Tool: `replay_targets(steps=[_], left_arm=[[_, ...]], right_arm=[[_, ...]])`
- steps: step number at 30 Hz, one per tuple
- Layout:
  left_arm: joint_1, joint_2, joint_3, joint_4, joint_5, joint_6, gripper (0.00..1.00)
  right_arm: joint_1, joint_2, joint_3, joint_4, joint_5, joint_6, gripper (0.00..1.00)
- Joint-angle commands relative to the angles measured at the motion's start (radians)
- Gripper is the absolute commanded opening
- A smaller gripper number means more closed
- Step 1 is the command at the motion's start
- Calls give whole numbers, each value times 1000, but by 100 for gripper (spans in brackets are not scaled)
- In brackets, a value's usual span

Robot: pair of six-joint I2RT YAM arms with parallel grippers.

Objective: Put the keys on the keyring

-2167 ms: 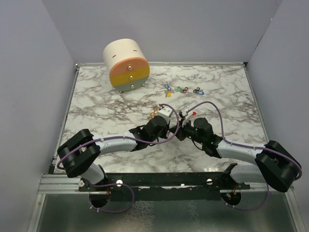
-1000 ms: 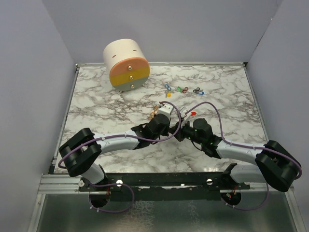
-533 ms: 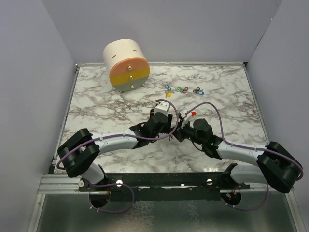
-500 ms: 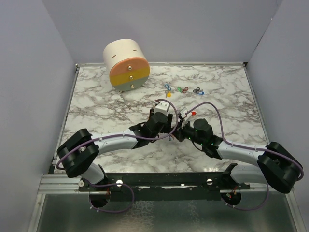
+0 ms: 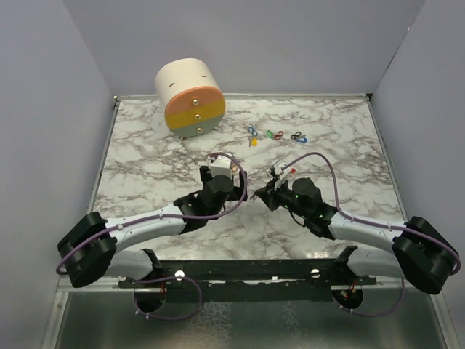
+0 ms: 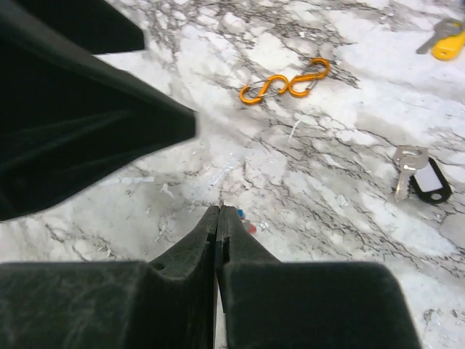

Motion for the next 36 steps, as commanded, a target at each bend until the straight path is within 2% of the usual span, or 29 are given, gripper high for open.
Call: replay_targets(steps=[1,6,13,22,36], left_arm=[[5,-127,-72,-19,-121,-27,99],[6,-199,-110,-30,-135,-21,99],[8,-184,-110,-23,-122,-9,99],[14,-187,-117,-17,-111,-8,99],[19,-185,-123,-14,-108,-9,99]], right_arm=[[6,-11,73,-66,173,46,1],[7,45,174,-118,309,70,1],[-7,231,406,-191,429,25,1],[-88,473,614,-206,381,-5,1],[-169,680,721,-197,296,2,1]])
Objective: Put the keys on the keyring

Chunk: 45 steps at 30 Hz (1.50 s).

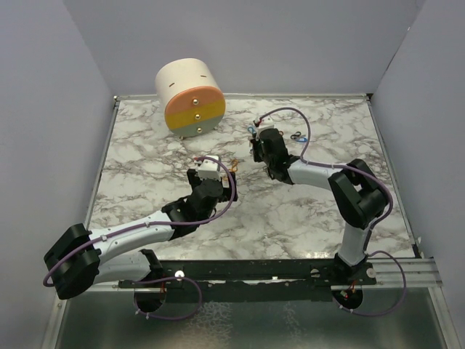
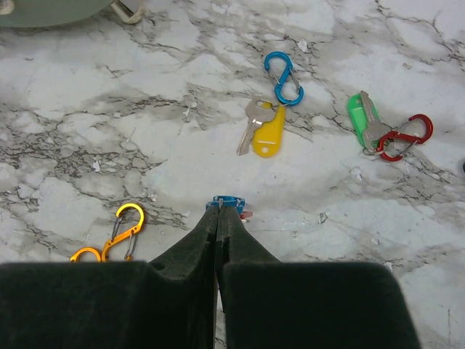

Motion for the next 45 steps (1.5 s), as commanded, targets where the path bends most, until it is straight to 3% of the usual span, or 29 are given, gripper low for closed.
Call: replay_targets(steps=[1,6,10,14,22,33,40,45], left_arm=[[6,-5,-15,18,-9,3,99],[8,5,-11,18,-6,2,99],[7,8,-11,18,-6,-1,99],[8,9,-11,20,-4,-2,99],[9,10,-13,21,-6,-3,99],[9,8,-22,23,-4,-11,99],[10,12,-23,29,-2,-14,99],[11,27,-21,32,0,-13,99]], right_arm=[[-10,42,43,-1,-42,-6,1],[-15,71,63,-15,-39,-2,5],[-17,62,60,-14,-32,2,33],[-17,41,52,-18,-26,1,46],[-17,-69,-23,-45,12,35,47],[-46,-265,-166,-231,145,205,50],[-126,-378,-243,-328,159,265,53],[-209,-374,-287,-341,118,272,53]])
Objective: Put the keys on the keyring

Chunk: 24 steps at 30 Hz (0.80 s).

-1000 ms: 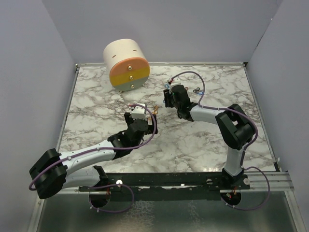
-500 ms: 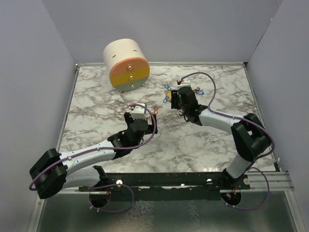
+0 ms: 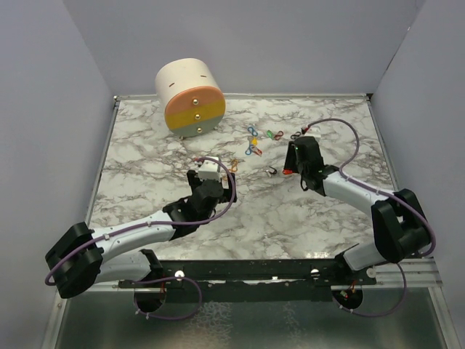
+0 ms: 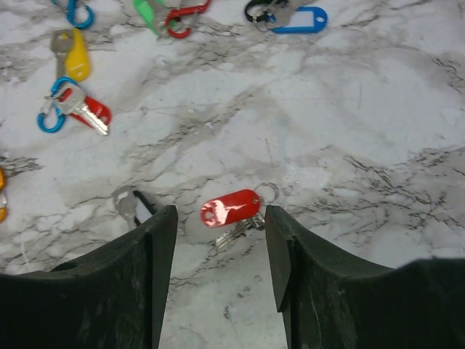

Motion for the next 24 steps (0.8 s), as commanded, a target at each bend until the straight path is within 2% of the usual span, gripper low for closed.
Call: replay_targets(steps=[1,13,24], left_arm=[[6,20,-7,31,2,-9,99],[7,59,4,47,11,-8,99],[9,78,11,54,14,-4,99]], right_arm=[[-70,5,-39,-49,-22,35,52],[-189,133,-4,-5,-170,34,52],[-202,234,37,47,-241,29,52]])
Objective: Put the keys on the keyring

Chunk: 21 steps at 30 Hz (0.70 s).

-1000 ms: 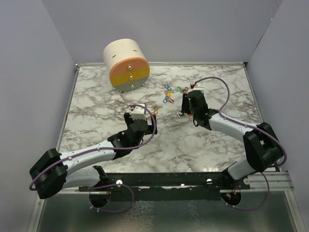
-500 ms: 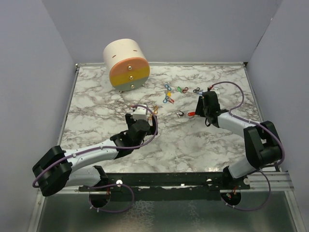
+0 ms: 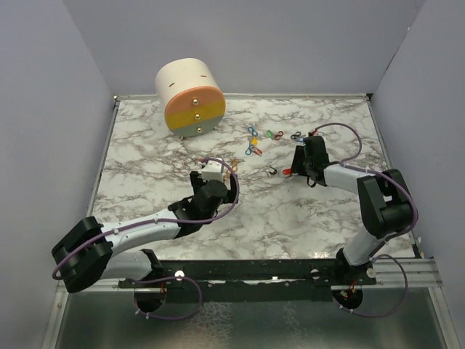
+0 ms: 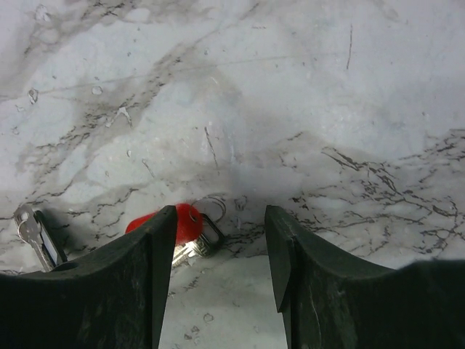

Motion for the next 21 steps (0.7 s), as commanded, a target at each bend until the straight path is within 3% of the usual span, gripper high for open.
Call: replay_targets(steps=[1,7,13,21], left_arm=[[8,13,11,30,13,-3,99],[11,14,12,32,13,-1,99],[13,17,9,36,18,-3,99],[13,4,3,31,18,-6,99]], right_arm=[[-7,54,46,46,-52,3,52],[-6,90,63,35,-55,7,50],[-6,67,43,15,-38,11,38],[-6,56,28,12,-47,13,30]])
